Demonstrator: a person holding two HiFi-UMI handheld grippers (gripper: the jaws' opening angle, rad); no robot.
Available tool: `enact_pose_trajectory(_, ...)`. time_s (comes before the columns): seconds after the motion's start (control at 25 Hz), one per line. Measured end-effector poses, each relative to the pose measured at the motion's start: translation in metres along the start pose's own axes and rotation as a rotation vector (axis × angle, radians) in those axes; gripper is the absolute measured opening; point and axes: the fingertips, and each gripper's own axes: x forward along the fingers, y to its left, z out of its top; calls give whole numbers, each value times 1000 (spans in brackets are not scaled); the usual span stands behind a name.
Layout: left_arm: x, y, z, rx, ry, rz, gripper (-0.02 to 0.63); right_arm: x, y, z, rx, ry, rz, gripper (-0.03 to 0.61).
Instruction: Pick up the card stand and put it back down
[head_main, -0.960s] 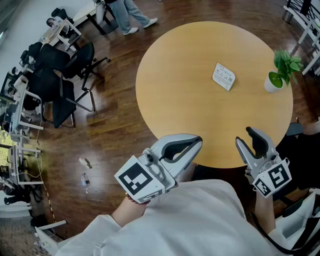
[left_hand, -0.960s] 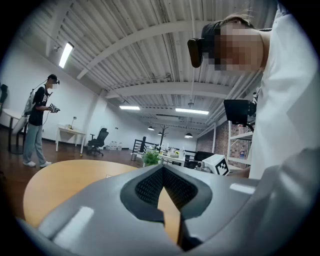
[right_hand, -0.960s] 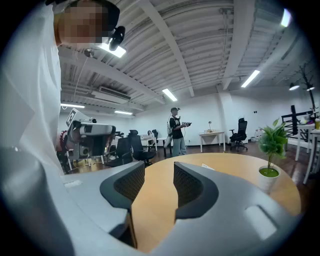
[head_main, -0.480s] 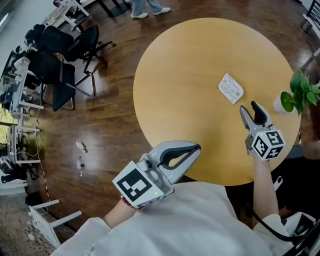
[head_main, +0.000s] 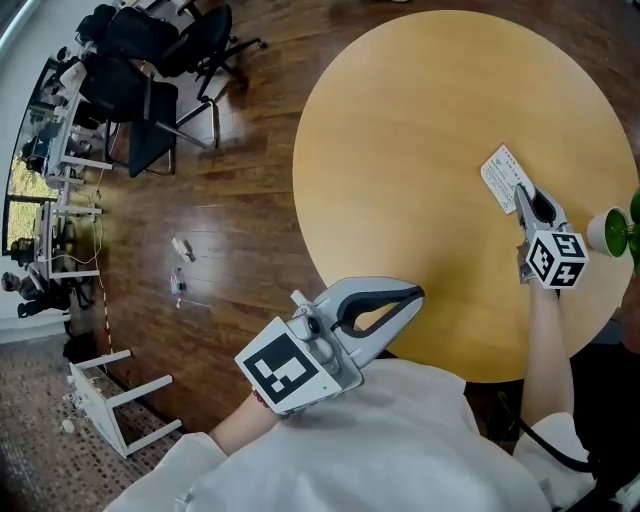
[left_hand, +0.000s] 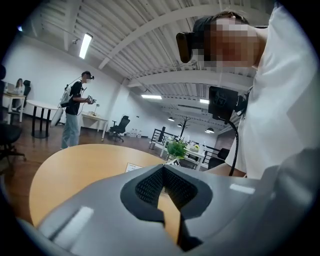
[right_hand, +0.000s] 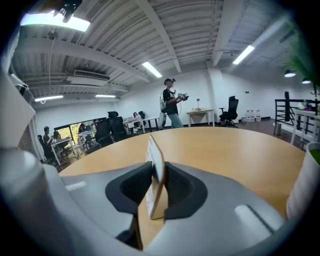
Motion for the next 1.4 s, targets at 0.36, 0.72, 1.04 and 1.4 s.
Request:
enact_pose_trajectory(0.36,-5,-6,-10,10,-22,-35,0,-41,45,13,-22,-43,107,20)
enact_pose_trajectory(0.72,-63,-33,-12,67,-95,-103,0,-159,161,61,-13,-179,187,20)
enact_pose_trajectory(1.04,-143,-89,-22,81,-146,-230,0,-264,301,63,-109,-260,162,20)
enact_pose_trajectory(1.4,-252,-147,-77,89,-121,-379,0,-343,449,18,-95,-304,123,20)
